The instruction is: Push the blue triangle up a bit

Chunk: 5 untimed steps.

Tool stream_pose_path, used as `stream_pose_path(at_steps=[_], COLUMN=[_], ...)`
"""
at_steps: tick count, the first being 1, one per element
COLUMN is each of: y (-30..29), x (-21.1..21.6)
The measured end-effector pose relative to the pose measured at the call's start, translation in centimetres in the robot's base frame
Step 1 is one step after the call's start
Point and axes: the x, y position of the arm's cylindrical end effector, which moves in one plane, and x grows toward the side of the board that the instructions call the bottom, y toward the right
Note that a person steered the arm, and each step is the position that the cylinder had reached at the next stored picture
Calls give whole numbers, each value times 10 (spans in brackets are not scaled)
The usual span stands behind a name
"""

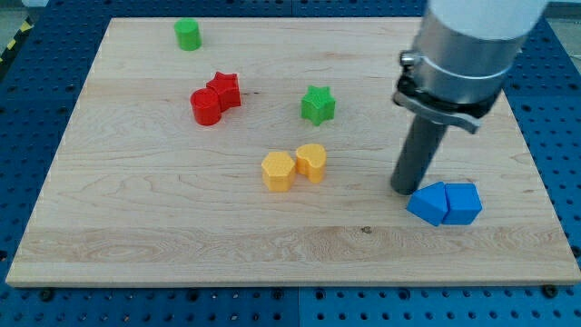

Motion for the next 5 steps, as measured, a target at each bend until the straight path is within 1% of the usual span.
stream_pose_path(at_steps=[1,2,3,4,5], y=[-22,5,31,47,91], x=[28,69,82,82,85])
